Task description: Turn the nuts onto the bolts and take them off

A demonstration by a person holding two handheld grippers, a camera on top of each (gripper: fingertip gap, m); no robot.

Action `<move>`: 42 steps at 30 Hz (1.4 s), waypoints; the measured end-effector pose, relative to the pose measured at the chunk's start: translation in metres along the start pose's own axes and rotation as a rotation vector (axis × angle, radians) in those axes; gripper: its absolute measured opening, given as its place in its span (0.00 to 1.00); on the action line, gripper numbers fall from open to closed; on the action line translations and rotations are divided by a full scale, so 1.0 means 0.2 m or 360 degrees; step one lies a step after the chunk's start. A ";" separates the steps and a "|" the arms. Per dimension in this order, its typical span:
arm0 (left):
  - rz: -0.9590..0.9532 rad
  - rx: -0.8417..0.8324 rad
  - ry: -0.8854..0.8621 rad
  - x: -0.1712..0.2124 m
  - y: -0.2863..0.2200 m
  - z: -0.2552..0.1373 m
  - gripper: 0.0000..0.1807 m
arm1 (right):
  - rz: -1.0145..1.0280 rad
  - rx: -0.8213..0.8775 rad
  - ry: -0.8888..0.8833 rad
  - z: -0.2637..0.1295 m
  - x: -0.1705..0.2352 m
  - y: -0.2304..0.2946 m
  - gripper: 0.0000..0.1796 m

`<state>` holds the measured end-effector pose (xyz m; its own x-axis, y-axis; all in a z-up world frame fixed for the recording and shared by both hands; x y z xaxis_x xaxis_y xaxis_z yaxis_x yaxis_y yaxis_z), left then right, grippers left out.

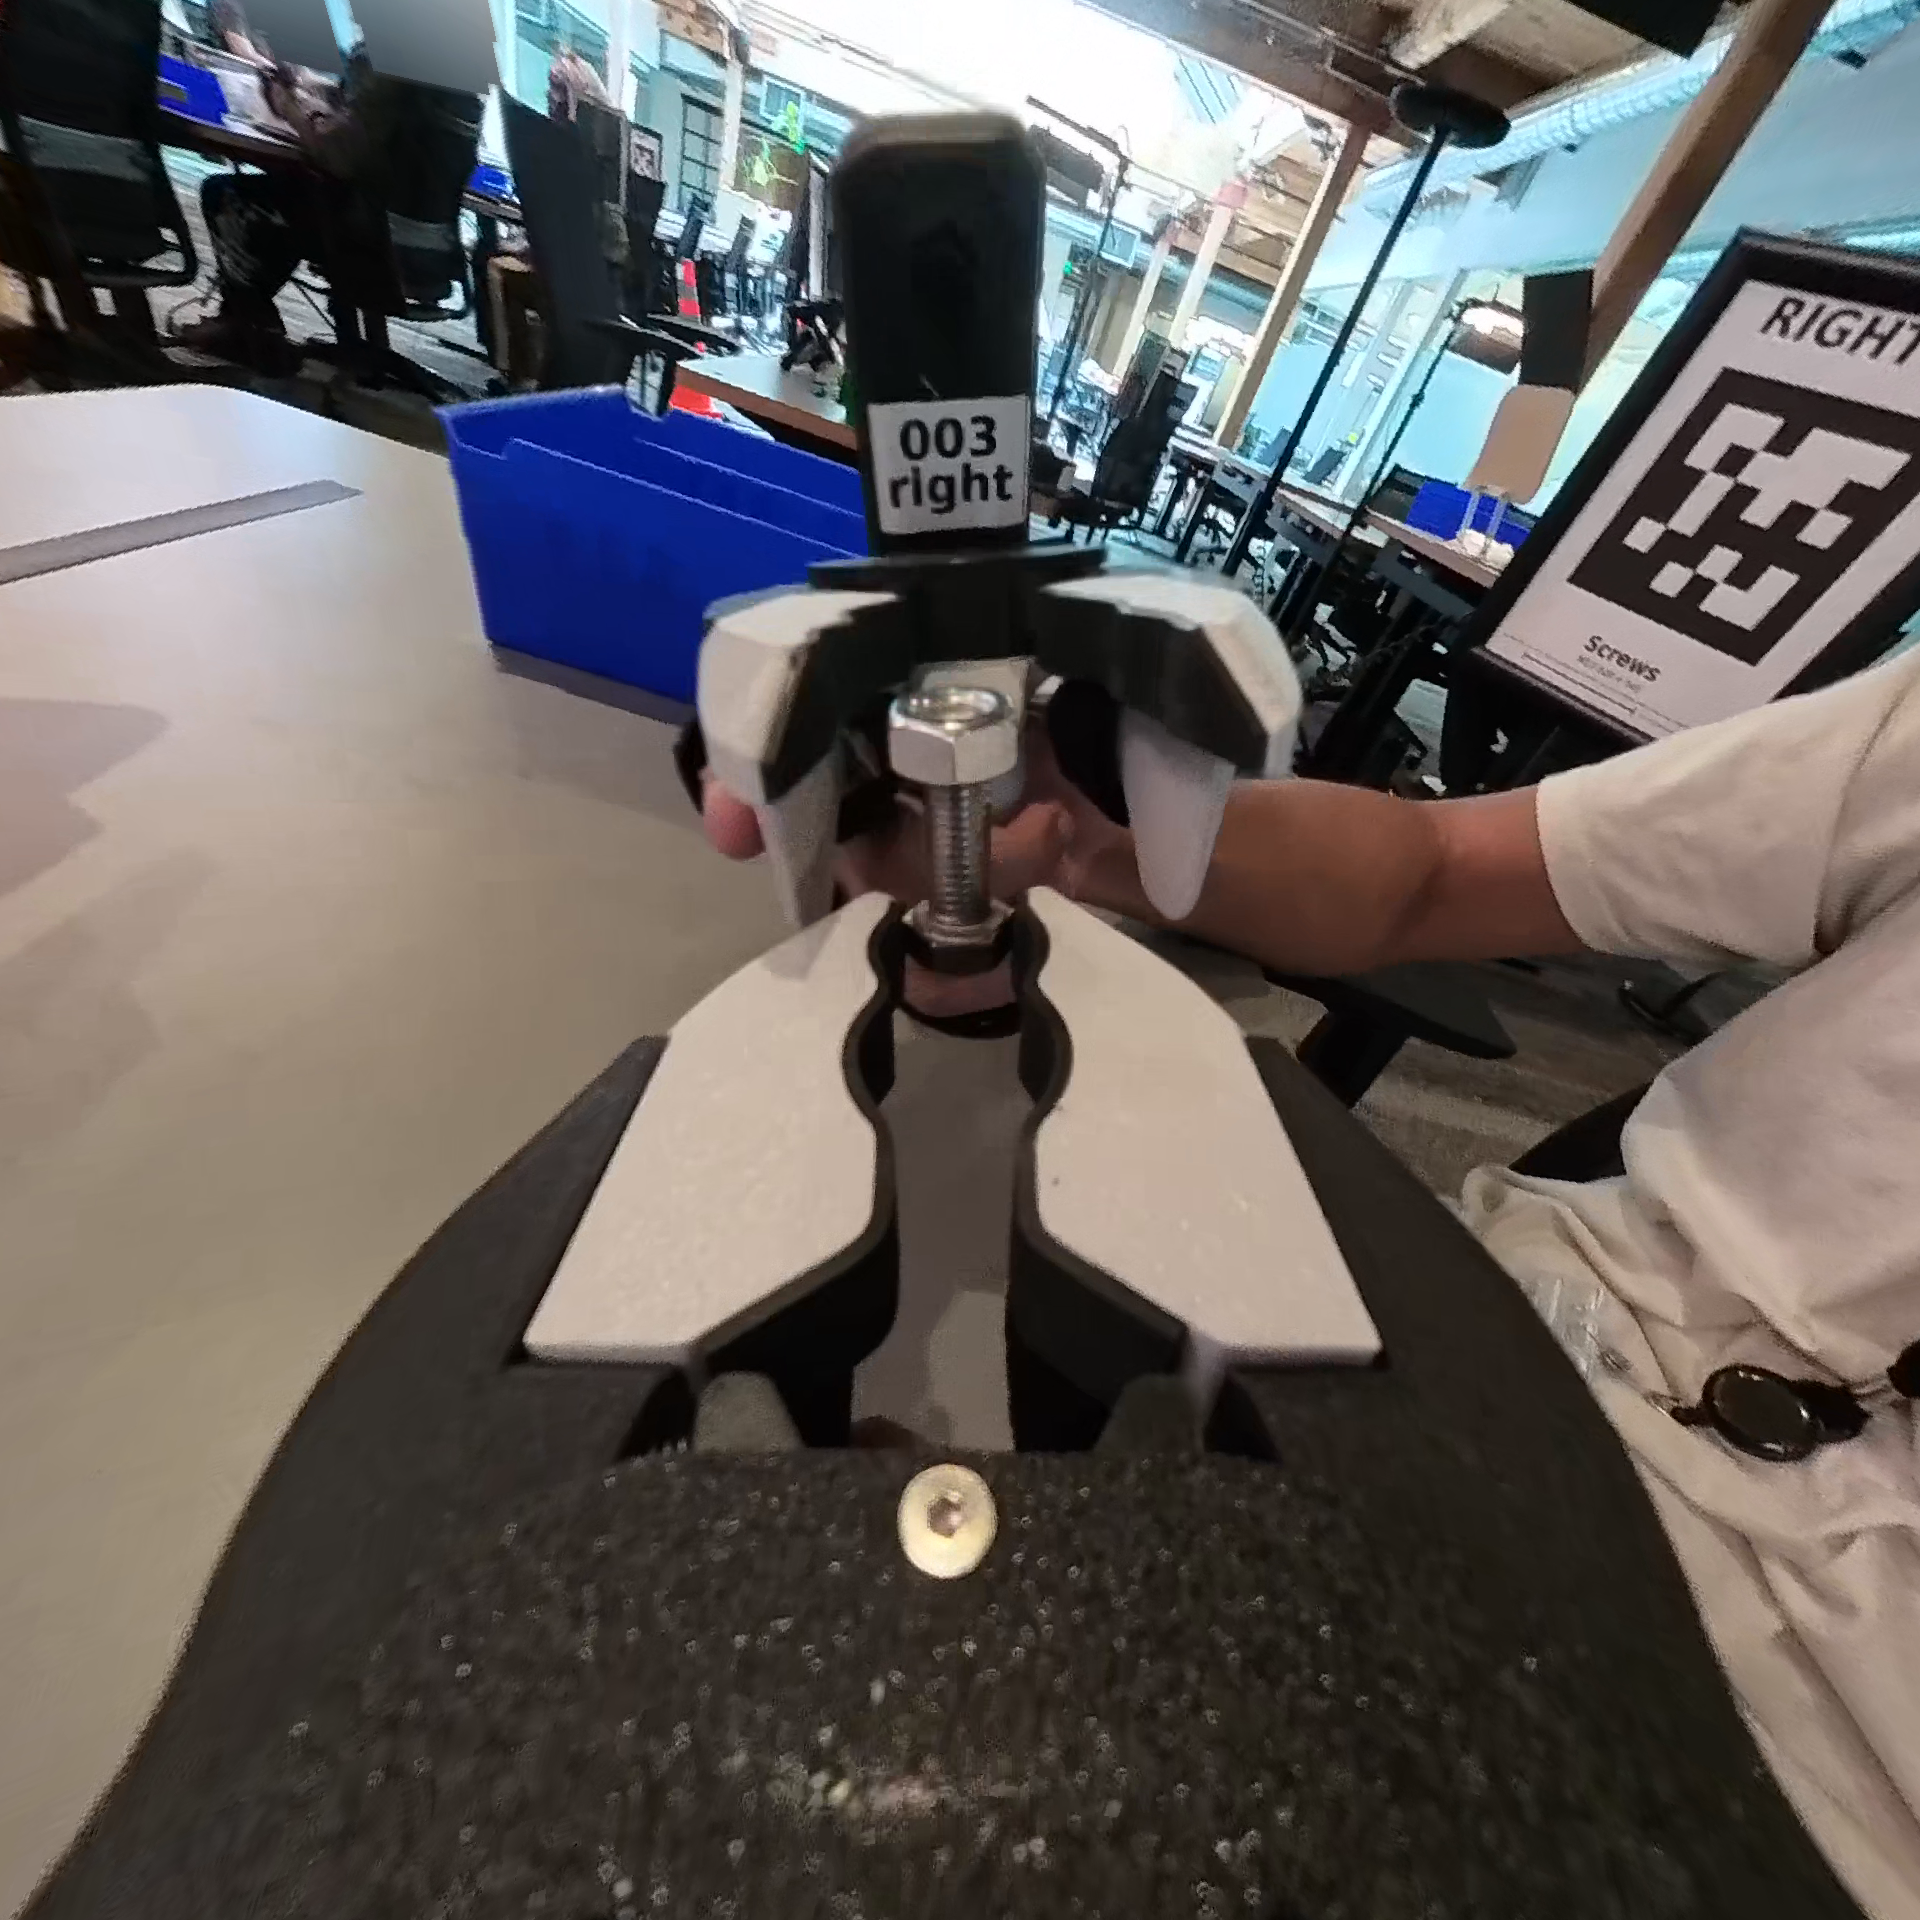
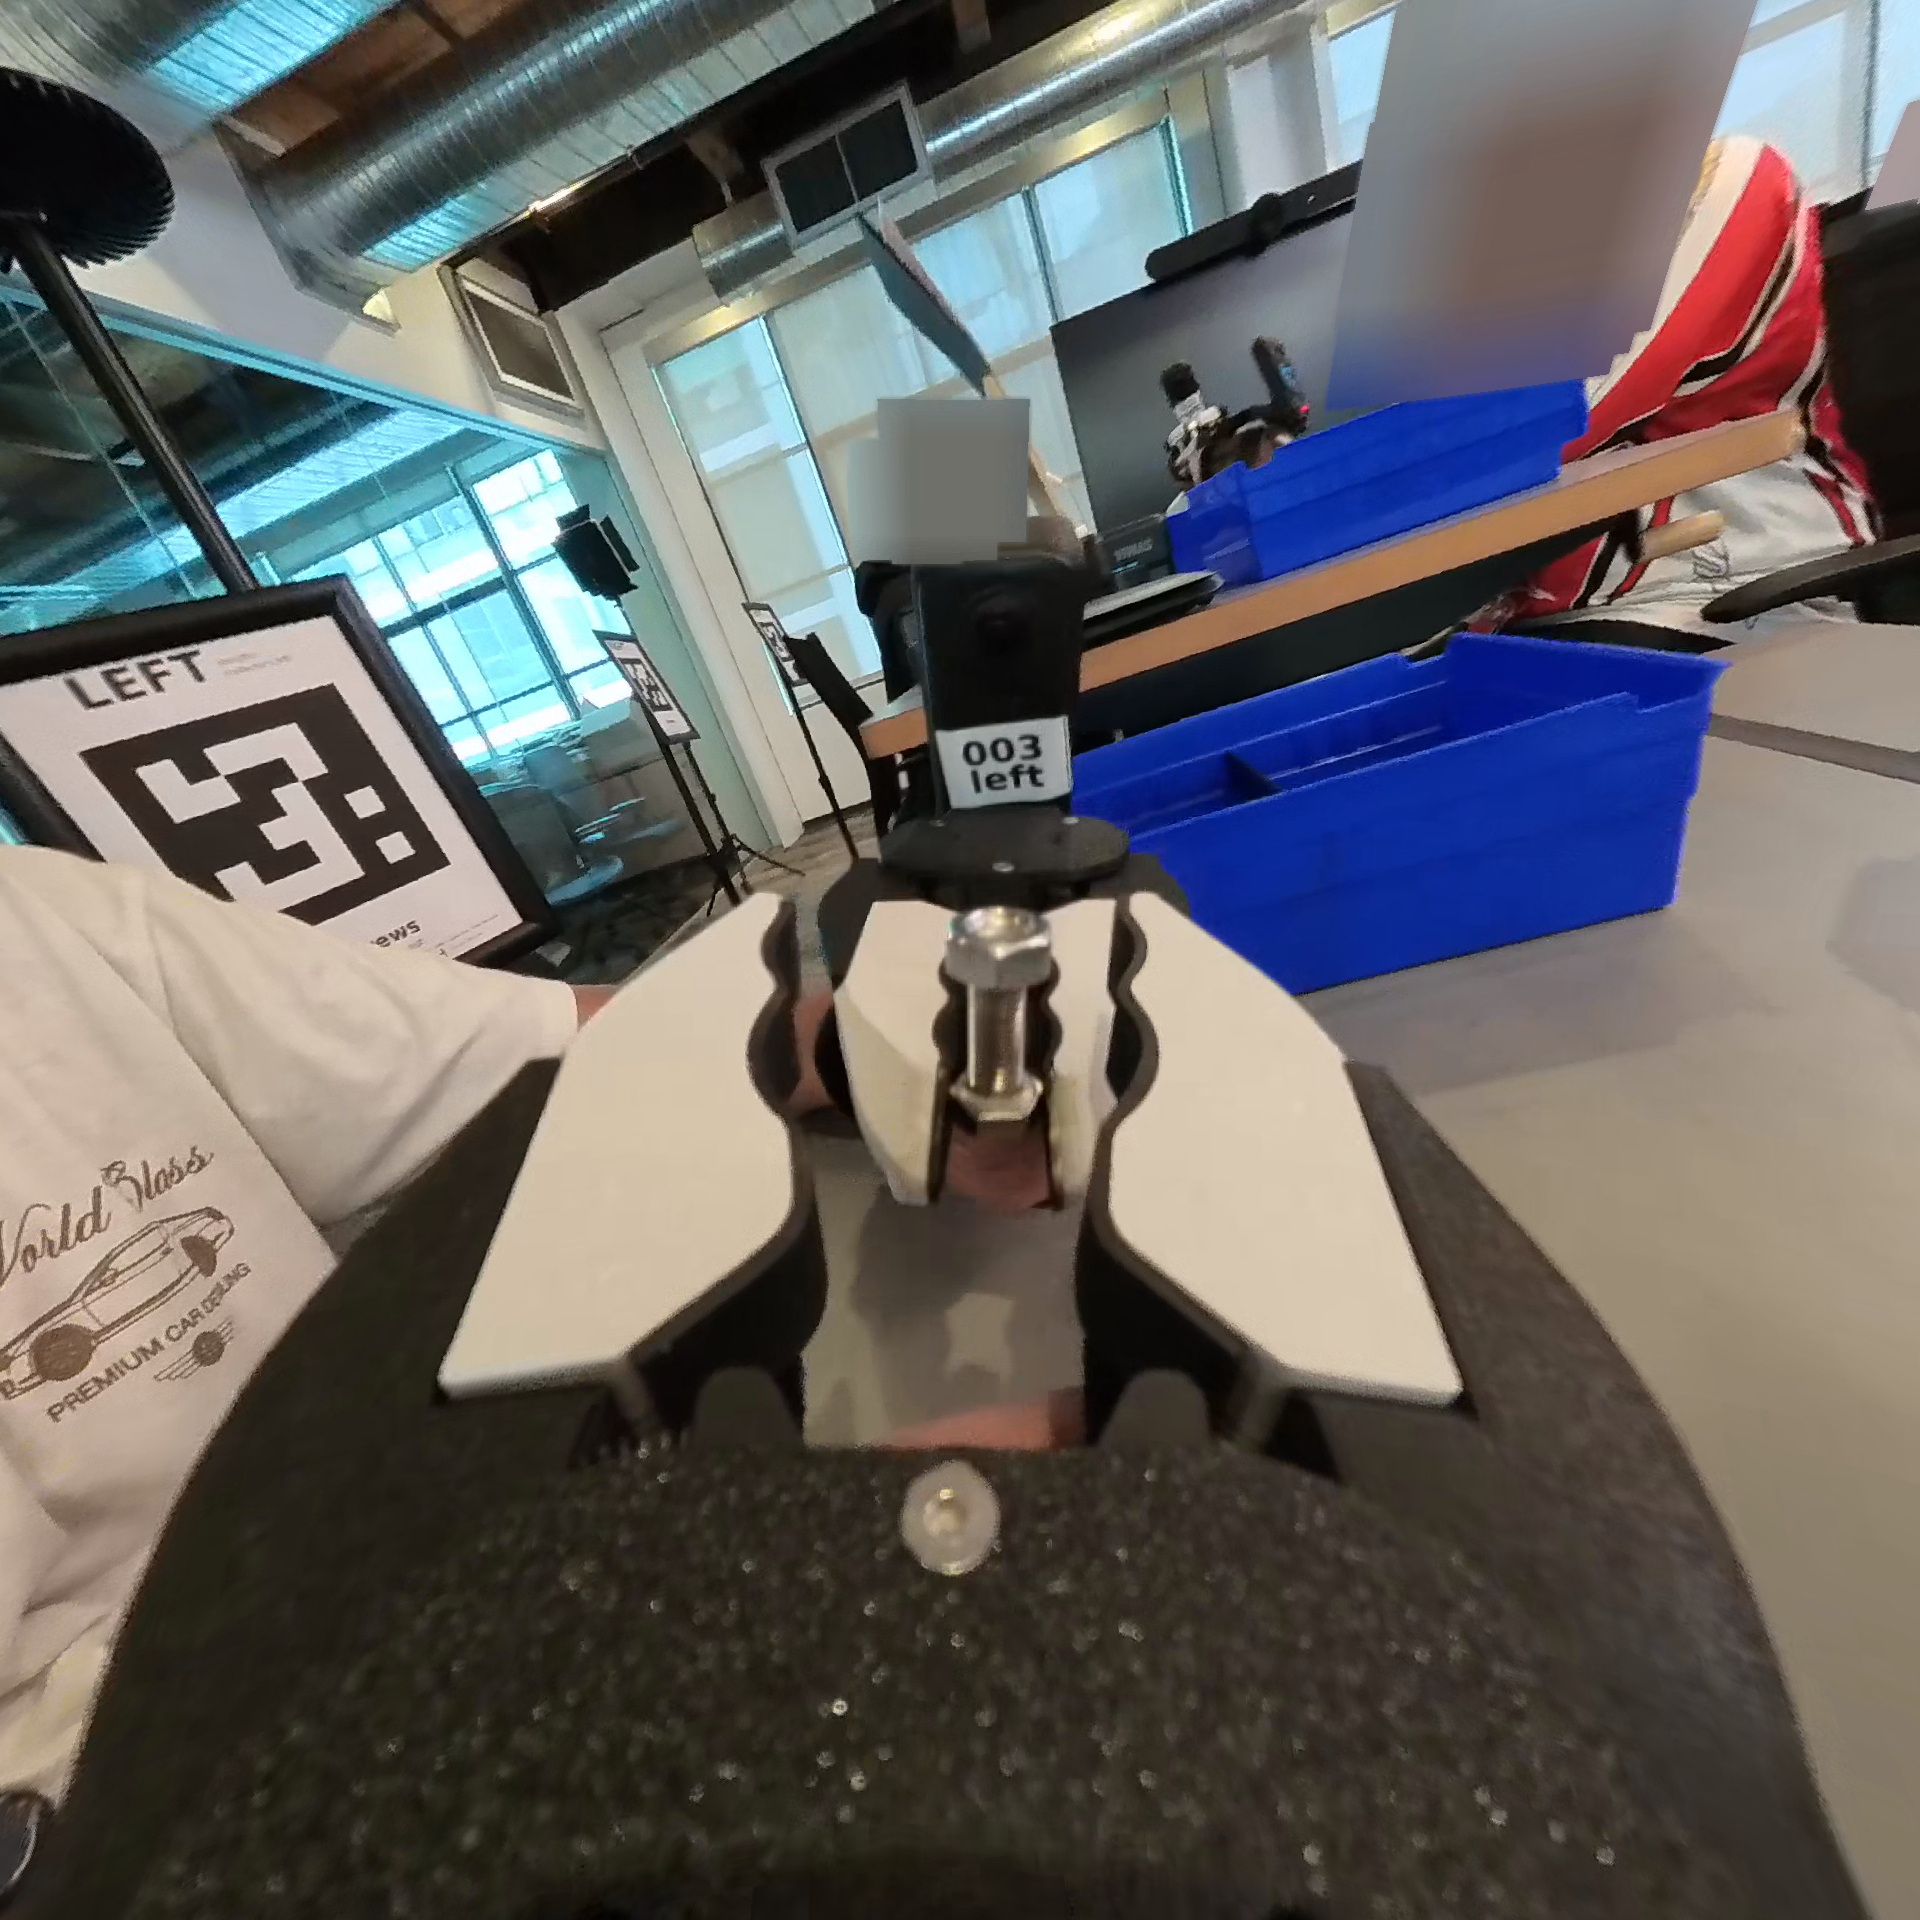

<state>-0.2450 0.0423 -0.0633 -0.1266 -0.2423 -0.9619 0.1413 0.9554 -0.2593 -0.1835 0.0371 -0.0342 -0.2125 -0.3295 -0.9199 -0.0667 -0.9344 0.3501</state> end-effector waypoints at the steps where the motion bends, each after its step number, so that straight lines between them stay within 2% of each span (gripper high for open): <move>1: 0.0010 0.0006 0.0014 0.01 -0.01 0.01 0.10 | -0.0006 -0.0013 0.0020 0.02 0.01 0.01 0.32; 6: -0.0005 -0.0040 0.0006 0.00 0.02 0.00 0.10 | -0.0029 -0.0002 0.0018 0.01 0.00 0.03 0.35; 13: -0.0028 -0.0084 -0.0069 -0.04 0.05 -0.06 0.10 | -0.0040 0.0053 -0.0052 -0.07 -0.04 0.00 0.32; 22: 0.0075 -0.0042 0.0020 -0.01 -0.01 0.01 0.10 | -0.0092 -0.0009 0.0020 0.05 0.00 0.05 0.33; 24: 0.0067 -0.0065 -0.0002 -0.03 0.01 -0.02 0.10 | -0.0100 0.0015 0.0017 0.03 -0.01 0.05 0.36; 28: 0.0052 -0.0105 -0.0051 -0.05 0.03 -0.06 0.10 | -0.0113 0.0018 -0.0027 -0.06 -0.04 0.05 0.31; 31: 0.0069 -0.0081 -0.0054 -0.06 0.01 -0.06 0.10 | -0.0100 0.0076 -0.0090 -0.09 -0.07 0.01 0.32; 38: 0.0118 -0.0059 0.0016 -0.03 -0.02 -0.01 0.10 | -0.0101 -0.0053 -0.0008 0.06 -0.01 0.07 0.34; 42: 0.0110 -0.0090 -0.0017 -0.05 0.00 -0.03 0.10 | -0.0118 -0.0011 -0.0017 0.00 -0.02 0.07 0.34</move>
<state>-0.2506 0.0451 -0.0533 -0.1078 -0.1770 -0.9783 0.0936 0.9778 -0.1872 -0.1838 0.0252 -0.0250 -0.2177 -0.2580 -0.9413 -0.0761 -0.9570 0.2800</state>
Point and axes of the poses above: each gripper's, where its closed fingertips meet, z out along the fingers, x out of its underside, y = z × x across the jaws, the point moved 5 cm from there along -z, back along the fingers, and after that the axes turned 2 degrees about z, right-handed, at the moved point
